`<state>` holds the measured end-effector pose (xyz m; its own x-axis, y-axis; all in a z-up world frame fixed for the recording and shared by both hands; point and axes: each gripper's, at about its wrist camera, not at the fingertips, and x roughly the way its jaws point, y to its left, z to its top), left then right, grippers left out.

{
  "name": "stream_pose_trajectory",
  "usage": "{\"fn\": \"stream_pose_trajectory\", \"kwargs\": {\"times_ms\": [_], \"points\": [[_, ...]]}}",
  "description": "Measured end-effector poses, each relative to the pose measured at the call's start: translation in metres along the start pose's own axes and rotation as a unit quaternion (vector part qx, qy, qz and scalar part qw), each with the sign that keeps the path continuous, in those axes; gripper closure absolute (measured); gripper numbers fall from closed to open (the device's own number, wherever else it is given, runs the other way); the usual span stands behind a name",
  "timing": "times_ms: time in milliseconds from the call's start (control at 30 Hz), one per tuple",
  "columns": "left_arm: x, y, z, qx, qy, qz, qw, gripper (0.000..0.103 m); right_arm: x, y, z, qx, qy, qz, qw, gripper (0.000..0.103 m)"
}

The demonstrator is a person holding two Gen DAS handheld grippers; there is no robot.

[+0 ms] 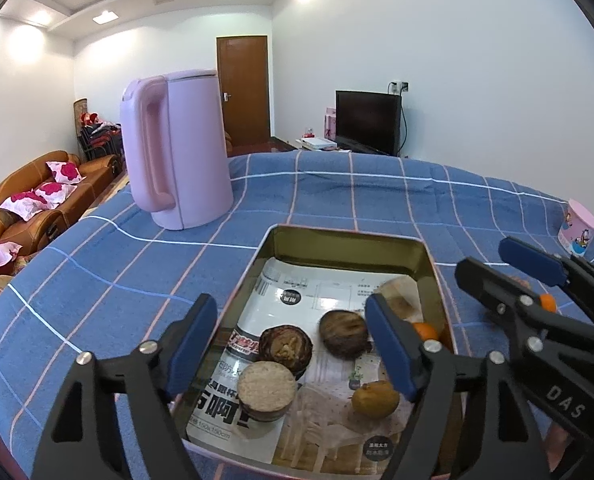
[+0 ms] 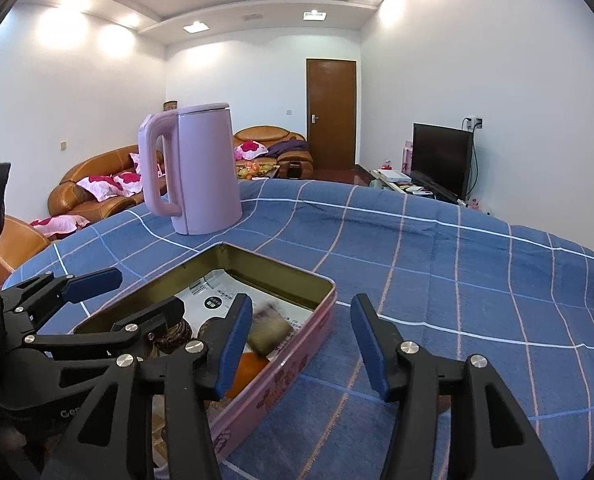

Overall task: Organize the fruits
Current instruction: 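Open the left gripper to drop the purple fruit into the tin while the right gripper drops the cut piece, then close the right gripper on the large orange while the left gripper withdraws from the tin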

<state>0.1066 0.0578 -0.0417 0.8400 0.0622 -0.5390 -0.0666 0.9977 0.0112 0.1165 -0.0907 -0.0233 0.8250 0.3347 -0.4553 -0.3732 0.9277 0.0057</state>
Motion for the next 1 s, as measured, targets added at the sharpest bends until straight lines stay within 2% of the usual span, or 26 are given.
{"fn": "stream_pose_trajectory", "kwargs": {"times_ms": [133,400,600,733,833,1000], "points": [[-0.005,-0.007,0.0,0.009,-0.006,0.001,0.9999,0.015,-0.01,-0.006,-0.003,0.004,-0.003,-0.002,1.0,0.043],[-0.012,-0.03,0.0,0.033,-0.008,-0.008,0.9994,0.014,-0.034,-0.022,-0.011,0.007,-0.01,-0.012,1.0,0.042],[-0.017,-0.047,-0.002,0.044,-0.01,-0.02,0.9988,0.011,-0.072,-0.06,-0.027,0.028,-0.012,-0.061,0.998,0.041],[-0.02,-0.063,-0.007,0.055,-0.007,-0.033,0.9979,0.011,-0.096,-0.093,-0.041,0.049,0.0,-0.112,0.993,0.04],[-0.022,-0.072,-0.011,0.062,-0.003,-0.04,0.9973,0.011,-0.102,-0.11,-0.047,0.061,0.008,-0.131,0.989,0.04],[-0.023,-0.085,-0.016,0.077,0.002,-0.046,0.9959,0.011,-0.096,-0.113,-0.054,0.069,0.037,-0.116,0.99,0.04]]}}
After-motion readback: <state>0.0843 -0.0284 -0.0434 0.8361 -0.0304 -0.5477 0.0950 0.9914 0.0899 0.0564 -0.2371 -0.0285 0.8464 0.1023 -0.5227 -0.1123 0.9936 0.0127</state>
